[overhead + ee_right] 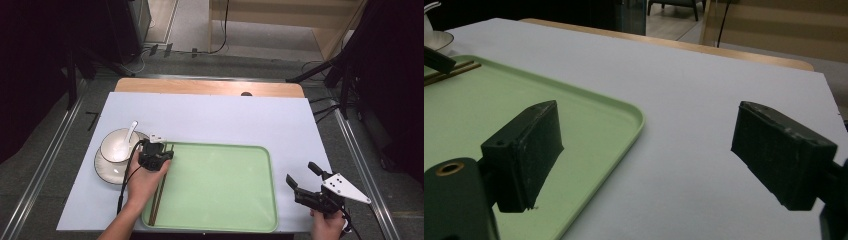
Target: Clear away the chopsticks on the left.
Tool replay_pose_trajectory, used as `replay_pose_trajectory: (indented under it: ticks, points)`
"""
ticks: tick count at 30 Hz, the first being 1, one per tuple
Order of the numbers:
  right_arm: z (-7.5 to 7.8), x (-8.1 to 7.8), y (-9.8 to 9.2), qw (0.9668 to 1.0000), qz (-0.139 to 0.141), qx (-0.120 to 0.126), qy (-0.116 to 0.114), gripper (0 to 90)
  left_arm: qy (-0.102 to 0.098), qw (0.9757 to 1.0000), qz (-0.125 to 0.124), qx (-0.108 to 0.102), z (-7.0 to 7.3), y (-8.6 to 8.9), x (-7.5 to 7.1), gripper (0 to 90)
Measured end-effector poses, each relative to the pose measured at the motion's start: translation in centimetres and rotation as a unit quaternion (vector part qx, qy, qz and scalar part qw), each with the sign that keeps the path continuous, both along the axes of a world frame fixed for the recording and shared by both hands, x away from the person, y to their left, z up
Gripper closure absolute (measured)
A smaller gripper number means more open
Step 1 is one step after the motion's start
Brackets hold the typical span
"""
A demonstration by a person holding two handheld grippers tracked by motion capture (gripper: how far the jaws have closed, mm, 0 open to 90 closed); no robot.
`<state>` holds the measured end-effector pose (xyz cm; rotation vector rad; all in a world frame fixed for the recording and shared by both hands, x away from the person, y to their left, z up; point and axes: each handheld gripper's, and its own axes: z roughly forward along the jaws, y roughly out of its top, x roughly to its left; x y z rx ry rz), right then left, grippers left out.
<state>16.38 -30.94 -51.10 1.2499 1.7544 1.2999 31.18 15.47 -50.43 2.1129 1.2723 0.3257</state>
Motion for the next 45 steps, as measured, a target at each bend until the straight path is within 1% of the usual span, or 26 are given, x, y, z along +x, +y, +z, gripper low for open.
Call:
replay_pose_trajectory:
  ticks: [3,5,6,11,12,14,17,21,23,24,28,33,38,41,45]
  points:
    - [0.0,0.0,0.0,1.0,0.0,-0.001,0.001,12.8,-0.015,0.9998,-0.015,0.006,0.5,0.6,-1.4,88.8]
    - [0.0,-0.1,0.0,1.0,-0.001,0.0,0.0,12.8,-0.021,0.9993,-0.024,0.018,0.6,0.9,-2.4,90.0]
    - [0.0,-0.1,0.0,1.0,-0.001,0.001,0.0,12.8,-0.024,0.9989,-0.031,0.024,0.6,1.2,-3.2,90.0]
    - [0.1,-0.2,0.0,1.0,-0.003,0.001,-0.001,12.8,-0.024,0.998,-0.047,0.036,-0.2,2.4,-6.2,90.0]
    - [0.1,-0.1,0.0,1.0,-0.003,0.001,-0.001,12.8,-0.024,0.9979,-0.049,0.036,-0.3,2.5,-6.6,90.0]
    - [0.1,-0.1,0.1,1.0,-0.005,0.001,0.0,12.8,-0.021,0.9979,-0.055,0.027,-0.3,2.8,-7.5,90.0]
    - [0.1,-0.1,0.3,1.0,-0.002,-0.001,-0.002,12.8,-0.024,0.9974,-0.063,0.026,-0.2,3.0,-8.5,90.0]
    - [0.1,-0.1,0.4,1.0,-0.002,-0.003,-0.002,12.8,-0.02,0.9976,-0.064,0.021,-0.3,3.4,-9.2,90.0]
    - [0.1,-0.1,0.4,1.0,-0.003,-0.002,-0.001,12.8,-0.017,0.9975,-0.064,0.024,-0.5,3.6,-9.5,90.0]
    - [0.1,-0.1,0.4,1.0,-0.003,-0.002,-0.001,12.8,-0.017,0.9973,-0.068,0.022,-0.6,3.7,-9.7,90.0]
    - [0.1,-0.1,0.4,1.0,-0.003,-0.002,0.0,12.8,-0.018,0.9974,-0.067,0.017,-0.6,3.8,-10.0,90.0]
    - [0.1,-0.1,0.4,1.0,-0.002,-0.004,0.001,12.8,-0.011,0.9969,-0.076,0.016,-1.0,3.5,-10.2,90.0]
    - [0.0,-0.1,0.4,1.0,-0.003,-0.004,0.002,12.8,-0.008,0.9971,-0.075,0.008,-1.1,3.5,-10.2,90.0]
    - [0.0,-0.1,0.4,1.0,-0.005,-0.004,0.002,12.8,-0.01,0.997,-0.076,0.006,-1.1,3.7,-10.1,89.3]
    - [0.0,-0.1,0.4,1.0,-0.005,-0.004,0.002,12.8,-0.015,0.9965,-0.082,-0.006,-0.8,4.1,-10.1,87.4]
